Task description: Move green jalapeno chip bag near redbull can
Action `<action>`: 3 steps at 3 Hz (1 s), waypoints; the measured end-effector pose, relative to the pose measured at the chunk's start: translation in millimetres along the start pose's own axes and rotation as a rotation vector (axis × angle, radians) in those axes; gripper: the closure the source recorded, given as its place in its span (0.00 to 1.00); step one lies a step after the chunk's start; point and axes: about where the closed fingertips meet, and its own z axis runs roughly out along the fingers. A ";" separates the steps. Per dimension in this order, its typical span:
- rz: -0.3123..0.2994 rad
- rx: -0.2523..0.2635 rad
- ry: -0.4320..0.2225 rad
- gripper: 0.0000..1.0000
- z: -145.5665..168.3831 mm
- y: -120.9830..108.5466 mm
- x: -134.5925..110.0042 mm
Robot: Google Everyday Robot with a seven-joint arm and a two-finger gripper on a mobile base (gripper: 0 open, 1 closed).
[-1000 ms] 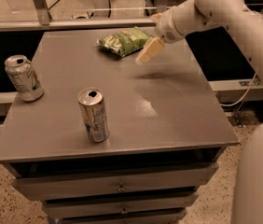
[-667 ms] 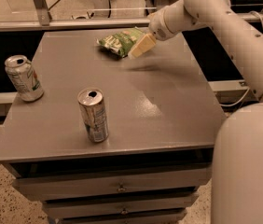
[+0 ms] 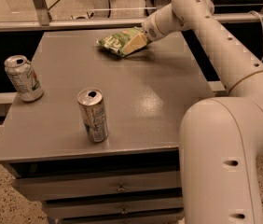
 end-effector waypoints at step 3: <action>0.004 -0.085 -0.090 0.95 -32.9 5.7 -16.8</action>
Offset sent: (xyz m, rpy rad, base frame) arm 0.0058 -0.0144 0.0357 0.0964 -0.0087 0.0377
